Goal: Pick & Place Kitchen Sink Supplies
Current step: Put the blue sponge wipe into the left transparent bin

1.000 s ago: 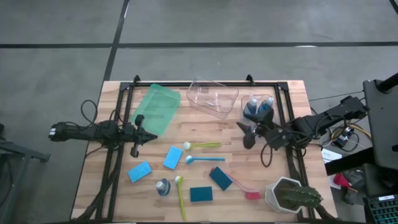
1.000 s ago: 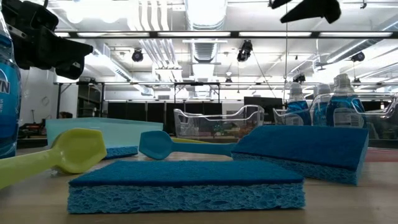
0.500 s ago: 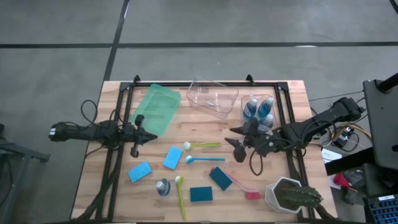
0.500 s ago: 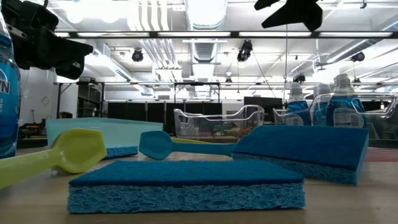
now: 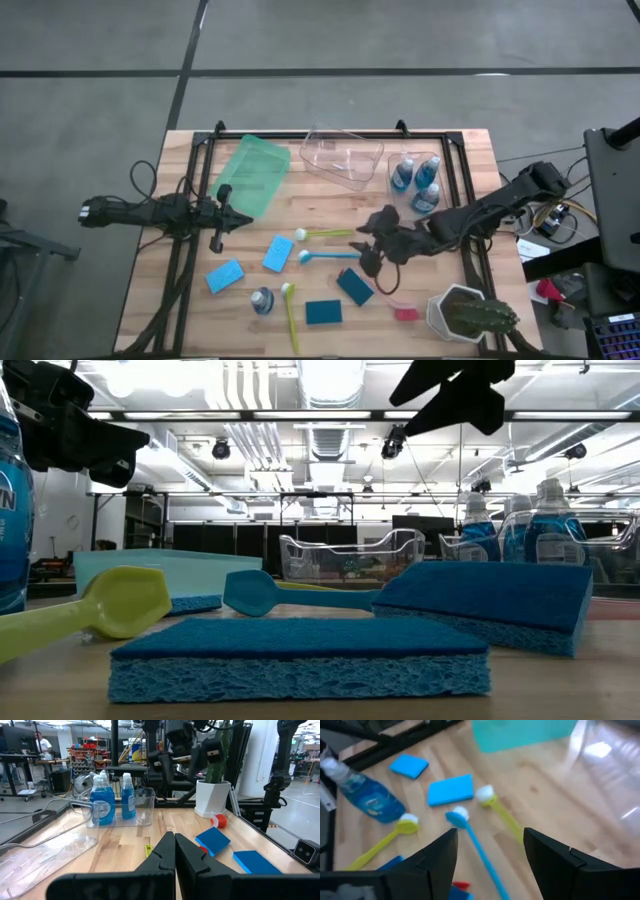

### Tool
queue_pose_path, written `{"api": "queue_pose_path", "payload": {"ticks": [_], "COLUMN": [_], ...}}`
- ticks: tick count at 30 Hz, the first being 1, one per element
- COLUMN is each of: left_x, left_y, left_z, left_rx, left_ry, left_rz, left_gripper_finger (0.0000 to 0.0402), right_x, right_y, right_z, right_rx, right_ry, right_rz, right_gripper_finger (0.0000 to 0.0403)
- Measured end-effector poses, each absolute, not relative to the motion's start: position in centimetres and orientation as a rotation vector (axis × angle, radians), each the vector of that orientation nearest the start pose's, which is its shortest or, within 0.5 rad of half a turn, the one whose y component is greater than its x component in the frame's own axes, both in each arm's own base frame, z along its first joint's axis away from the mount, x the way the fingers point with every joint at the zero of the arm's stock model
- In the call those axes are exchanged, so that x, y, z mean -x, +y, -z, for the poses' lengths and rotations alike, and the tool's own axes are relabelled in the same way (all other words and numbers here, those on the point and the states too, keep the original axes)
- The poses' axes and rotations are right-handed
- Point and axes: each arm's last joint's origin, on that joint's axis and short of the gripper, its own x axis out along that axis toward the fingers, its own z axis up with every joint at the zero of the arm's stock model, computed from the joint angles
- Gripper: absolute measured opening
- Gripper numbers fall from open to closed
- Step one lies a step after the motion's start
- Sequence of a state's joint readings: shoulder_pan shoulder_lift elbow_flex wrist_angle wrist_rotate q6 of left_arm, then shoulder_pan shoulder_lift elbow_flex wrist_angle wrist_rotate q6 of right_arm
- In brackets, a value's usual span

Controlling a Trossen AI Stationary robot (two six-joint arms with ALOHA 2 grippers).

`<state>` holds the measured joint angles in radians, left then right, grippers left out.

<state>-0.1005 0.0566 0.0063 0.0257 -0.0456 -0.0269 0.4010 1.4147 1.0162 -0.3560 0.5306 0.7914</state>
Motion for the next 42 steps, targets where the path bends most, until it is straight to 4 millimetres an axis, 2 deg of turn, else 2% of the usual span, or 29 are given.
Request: {"api": "queue_pose_path", "payload": {"ticks": [8,20,27,42], "left_x": [-10.0,-10.0,-10.0,-10.0], "left_y": [-0.9,-0.9,-0.9,-0.9], "left_z": [-16.4,-16.4,-16.4,-16.4], "left_rx": [0.025,0.025,0.025,0.025], "left_ry": [0.025,0.025,0.026,0.027], "left_rz": [0.055,0.055,0.054,0.055], "left_gripper_finger": [0.0000,0.0000,0.0000,0.0000], "right_x": [-29.8,-32.0,-31.7,-30.9], "right_y": [11.5,12.6,12.7,14.5], "right_z": [-25.5,-24.9,-23.5,-22.0], "right_rx": [-0.522,-0.471,-0.522,-0.618], "right_ry": [0.676,0.807,0.951,1.065], "right_rz": [0.283,0.282,0.347,0.338], "right_gripper_finger": [0.0219,0.0219,0.0219,0.0219]}}
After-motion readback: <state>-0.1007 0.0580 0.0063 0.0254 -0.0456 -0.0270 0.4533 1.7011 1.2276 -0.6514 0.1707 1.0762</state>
